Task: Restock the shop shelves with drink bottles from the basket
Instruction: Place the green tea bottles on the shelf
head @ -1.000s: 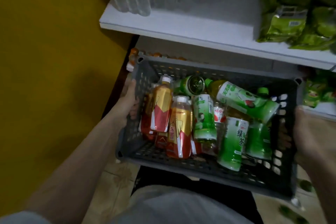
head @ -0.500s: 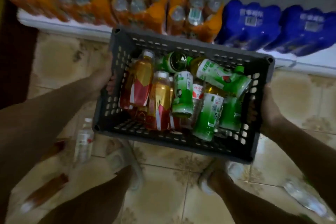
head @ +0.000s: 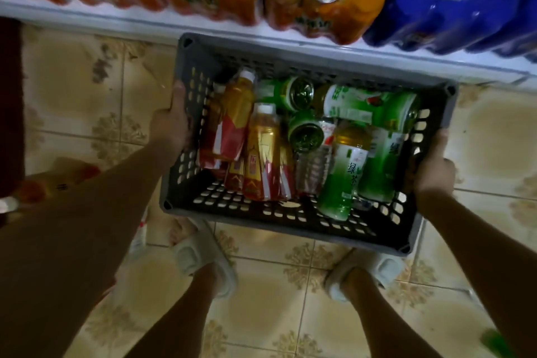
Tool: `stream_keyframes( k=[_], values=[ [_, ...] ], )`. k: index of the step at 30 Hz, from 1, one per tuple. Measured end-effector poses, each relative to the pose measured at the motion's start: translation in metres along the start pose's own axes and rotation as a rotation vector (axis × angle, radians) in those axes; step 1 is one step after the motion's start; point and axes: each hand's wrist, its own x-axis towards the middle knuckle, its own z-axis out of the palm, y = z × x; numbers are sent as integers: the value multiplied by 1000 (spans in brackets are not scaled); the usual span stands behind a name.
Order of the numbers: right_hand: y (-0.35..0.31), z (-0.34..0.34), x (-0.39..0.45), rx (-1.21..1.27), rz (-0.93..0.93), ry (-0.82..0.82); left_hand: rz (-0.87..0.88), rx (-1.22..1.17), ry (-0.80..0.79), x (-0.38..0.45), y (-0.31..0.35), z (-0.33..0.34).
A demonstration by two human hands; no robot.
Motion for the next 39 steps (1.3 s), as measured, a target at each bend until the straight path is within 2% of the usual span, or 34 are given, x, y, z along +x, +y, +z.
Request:
stream_keyframes(
  k=[5,10,12,13,16,17,20,23,26,29,33,36,39],
  values=[
    [1,3,2,0,-34,30,67,-5,59,9,-11,7],
    [0,-5,-3,71,-21,-93,100,-32,42,9,-18,5],
    [-4,-8,-6,65,-25,-60,172,-28,81,5,-21,3],
    [-8,-11,-8,32,-89,14,224,-20,108,1,-23,3],
    [-25,-24,-24,-29,-483,231,332,-66,195,-25,-42,1],
    [-33,-28,-31,-35,-592,230,363,-73,234,-38,-51,2],
    [-54,-30,-44,-189,-805,47,406,23,325,-77,-72,14],
    [-71,-18,-40,-720,-978,-38,562,124,372,-106,-70,28],
    [-78,-1,-30,-1134,-1002,-86,736,234,265,-117,-68,45],
    [-75,15,-21,-1349,-953,-70,867,413,102,-126,-75,60],
    [-83,28,-24,-1612,-955,53,1166,700,-64,-135,-92,64],
    [-84,35,-26,-1516,-882,-51,1183,710,-115,-142,-89,63],
    [-79,34,-37,-1242,-735,-221,1038,608,-113,-142,-82,61]
  ],
)
